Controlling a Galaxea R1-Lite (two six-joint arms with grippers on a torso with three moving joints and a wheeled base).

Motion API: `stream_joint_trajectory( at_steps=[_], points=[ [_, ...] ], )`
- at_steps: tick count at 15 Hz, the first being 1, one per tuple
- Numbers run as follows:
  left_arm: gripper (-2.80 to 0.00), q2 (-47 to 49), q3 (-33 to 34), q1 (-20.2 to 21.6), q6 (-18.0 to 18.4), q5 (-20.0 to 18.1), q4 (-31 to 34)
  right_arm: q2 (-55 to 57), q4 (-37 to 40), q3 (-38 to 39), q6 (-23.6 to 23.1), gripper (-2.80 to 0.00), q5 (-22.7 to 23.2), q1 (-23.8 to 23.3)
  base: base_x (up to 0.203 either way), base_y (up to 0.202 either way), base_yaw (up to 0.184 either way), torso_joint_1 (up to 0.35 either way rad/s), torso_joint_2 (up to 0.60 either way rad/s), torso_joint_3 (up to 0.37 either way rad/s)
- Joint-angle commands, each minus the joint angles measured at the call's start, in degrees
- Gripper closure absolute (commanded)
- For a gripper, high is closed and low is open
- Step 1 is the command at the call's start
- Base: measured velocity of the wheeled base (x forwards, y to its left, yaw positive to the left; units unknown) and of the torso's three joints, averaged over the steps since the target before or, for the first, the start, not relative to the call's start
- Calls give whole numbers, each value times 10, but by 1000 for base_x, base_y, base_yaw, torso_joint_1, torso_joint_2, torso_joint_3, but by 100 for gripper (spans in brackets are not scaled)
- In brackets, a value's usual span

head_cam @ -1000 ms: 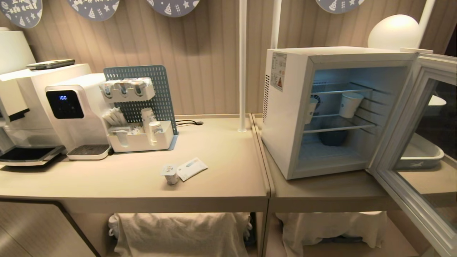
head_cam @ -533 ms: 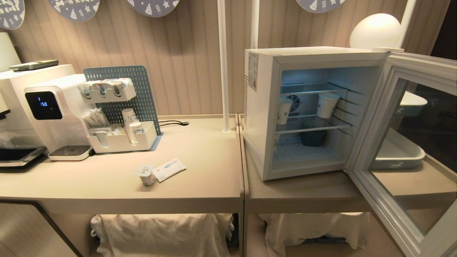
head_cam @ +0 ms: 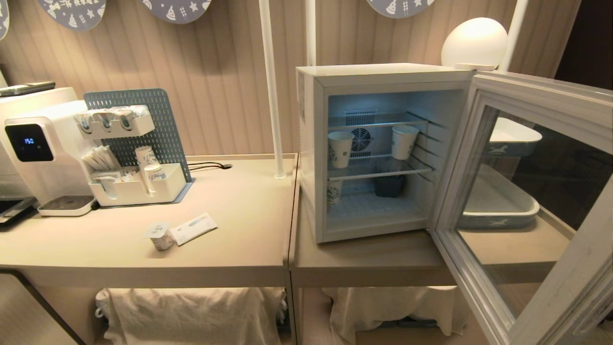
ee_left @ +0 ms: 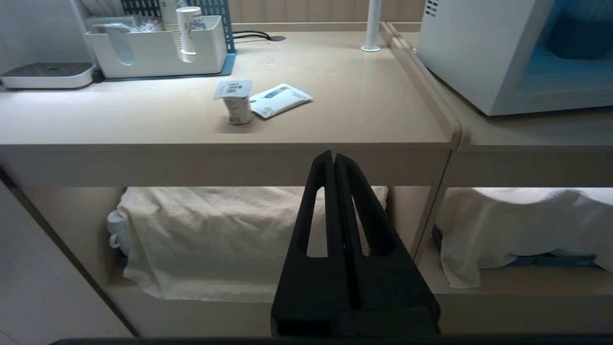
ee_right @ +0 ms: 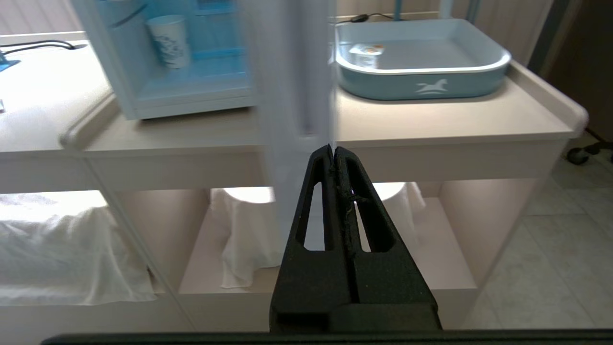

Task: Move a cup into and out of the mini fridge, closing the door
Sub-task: Close the freezer door

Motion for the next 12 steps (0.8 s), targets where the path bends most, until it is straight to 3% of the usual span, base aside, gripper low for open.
stream_joint_trajectory(
  at_steps=[1,7,11,12],
  points=[
    [0,0,1,0,0,1,0,0,1,0,0,0,0,0,0,-196,-2,0,10,2],
    [0,0,1,0,0,0,0,1,19,-6,-1,0,0,0,0,-177,4,1,3,1],
    [0,0,1,0,-1,1,0,63,24,-15,-14,0,5,0,0,0,0,0,0,0],
    [0,0,1,0,-1,0,0,79,21,-40,8,0,12,0,0,0,0,0,0,0]
  ],
)
